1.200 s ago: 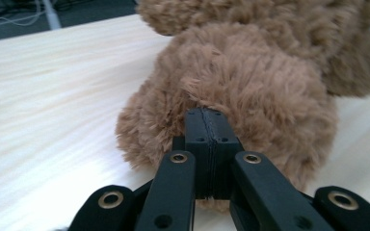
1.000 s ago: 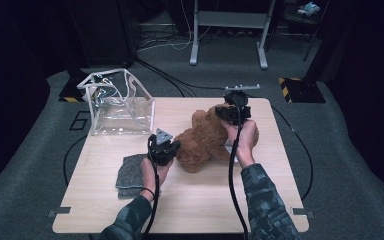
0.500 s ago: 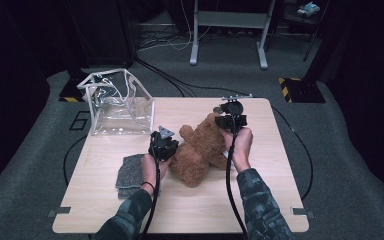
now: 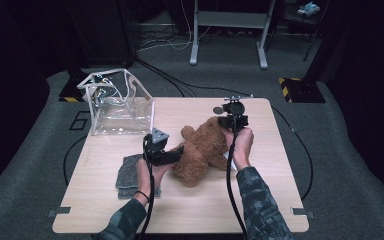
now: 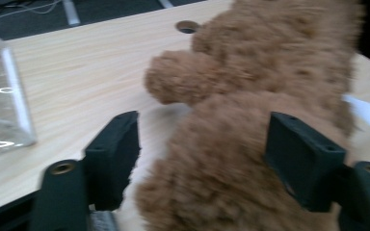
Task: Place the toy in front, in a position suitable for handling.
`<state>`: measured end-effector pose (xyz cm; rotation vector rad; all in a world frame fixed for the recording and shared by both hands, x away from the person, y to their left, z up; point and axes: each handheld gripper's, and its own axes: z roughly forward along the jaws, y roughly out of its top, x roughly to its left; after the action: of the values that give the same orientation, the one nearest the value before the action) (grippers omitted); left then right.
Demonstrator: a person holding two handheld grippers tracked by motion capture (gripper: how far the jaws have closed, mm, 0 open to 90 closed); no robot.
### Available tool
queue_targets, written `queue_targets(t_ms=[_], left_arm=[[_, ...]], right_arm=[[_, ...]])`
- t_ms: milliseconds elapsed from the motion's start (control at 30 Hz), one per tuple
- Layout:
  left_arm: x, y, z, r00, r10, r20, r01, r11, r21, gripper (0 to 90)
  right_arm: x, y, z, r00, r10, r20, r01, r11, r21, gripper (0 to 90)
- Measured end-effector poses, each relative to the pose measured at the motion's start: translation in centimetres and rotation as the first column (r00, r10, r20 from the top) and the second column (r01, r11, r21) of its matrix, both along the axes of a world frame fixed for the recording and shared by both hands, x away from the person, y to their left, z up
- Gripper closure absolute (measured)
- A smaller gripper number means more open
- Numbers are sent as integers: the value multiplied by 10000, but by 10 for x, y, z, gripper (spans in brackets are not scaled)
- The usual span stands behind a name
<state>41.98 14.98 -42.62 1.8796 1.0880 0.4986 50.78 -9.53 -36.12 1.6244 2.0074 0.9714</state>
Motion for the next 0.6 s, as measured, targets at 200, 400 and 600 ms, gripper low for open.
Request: queue_targets(t_ms=[200,400,600], left_arm=[[-13,-22,-9,9982,-506,-326,524,9971,552,184],[-7,-20,-34,9936,-722,-871,765,9959,481,424],[0,-12,-31,9888,-1249,-816,1276,9914,290,685]], right_arm=[[1,1,-1,10000,54,49,-53,9998,-179,841],[-1,2,-1,9998,221,-7,-221,9996,-180,843],[-4,3,4,9992,388,139,-381,9983,-439,846]])
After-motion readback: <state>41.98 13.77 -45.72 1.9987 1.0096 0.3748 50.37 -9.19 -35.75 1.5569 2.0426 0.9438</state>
